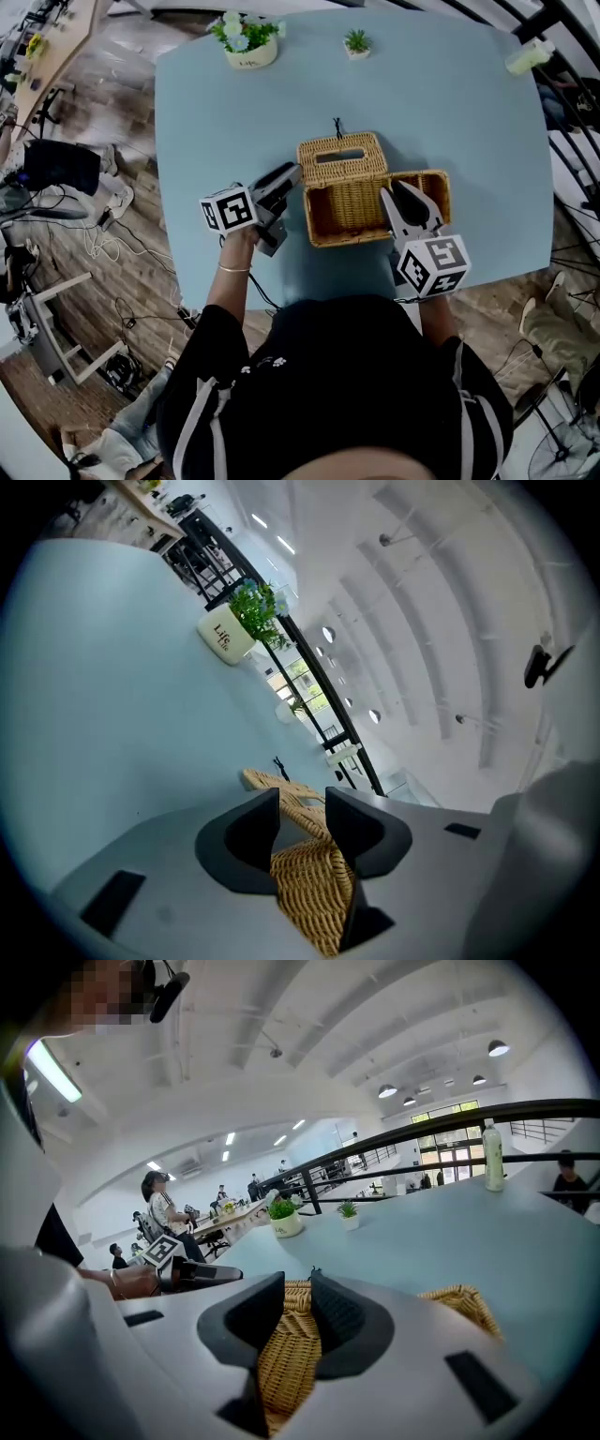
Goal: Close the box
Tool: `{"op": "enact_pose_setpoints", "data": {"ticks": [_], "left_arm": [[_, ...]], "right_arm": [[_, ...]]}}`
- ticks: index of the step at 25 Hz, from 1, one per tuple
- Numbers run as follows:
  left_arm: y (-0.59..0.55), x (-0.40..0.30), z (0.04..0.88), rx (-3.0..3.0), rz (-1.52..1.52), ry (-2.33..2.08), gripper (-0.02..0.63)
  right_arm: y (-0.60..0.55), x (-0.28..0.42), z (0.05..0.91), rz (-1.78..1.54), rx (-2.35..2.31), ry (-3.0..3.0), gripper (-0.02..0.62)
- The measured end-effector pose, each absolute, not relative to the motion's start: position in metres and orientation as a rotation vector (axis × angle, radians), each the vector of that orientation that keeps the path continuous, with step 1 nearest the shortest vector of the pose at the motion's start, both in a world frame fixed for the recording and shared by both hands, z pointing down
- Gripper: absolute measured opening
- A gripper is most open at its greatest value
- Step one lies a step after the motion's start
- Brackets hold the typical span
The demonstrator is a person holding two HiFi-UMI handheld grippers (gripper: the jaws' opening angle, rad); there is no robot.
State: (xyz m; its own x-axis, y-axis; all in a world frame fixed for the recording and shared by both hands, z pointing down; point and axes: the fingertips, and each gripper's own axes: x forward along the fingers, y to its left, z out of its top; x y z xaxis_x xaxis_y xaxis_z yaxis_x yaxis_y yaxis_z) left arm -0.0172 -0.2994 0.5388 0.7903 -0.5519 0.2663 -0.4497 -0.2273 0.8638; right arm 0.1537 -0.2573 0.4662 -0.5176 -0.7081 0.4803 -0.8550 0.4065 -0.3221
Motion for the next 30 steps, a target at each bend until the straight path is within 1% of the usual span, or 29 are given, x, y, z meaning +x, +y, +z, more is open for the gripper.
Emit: {"op": "enact_pose_setpoints", "data": {"ticks": [10, 15, 23, 30], "left_arm": [[-0.310, -0.014, 0.553, 1.717, -0.250, -0.692, 0.133], [-0.317, -0.012, 0.560, 1.698, -0.251, -0.685, 0.135], [-0.323, -0.004, 0.564, 1.623, -0.350, -0.617, 0.140], [-0.327, -0.010, 0.560, 1.693, -0.340, -0.663, 0.133]], "right_arm": [[-0.264, 0.154, 0.475, 0.819, 1.383, -2.369, 0.087], [-0.266, 0.160, 0.482, 0.800, 1.385, -2.325, 0.091], [-0.260, 0.163, 0.488, 0.825, 1.405, -2.295, 0.091], [-0.259, 0.164, 0.487, 0.828, 1.420, -2.299, 0.091]]}}
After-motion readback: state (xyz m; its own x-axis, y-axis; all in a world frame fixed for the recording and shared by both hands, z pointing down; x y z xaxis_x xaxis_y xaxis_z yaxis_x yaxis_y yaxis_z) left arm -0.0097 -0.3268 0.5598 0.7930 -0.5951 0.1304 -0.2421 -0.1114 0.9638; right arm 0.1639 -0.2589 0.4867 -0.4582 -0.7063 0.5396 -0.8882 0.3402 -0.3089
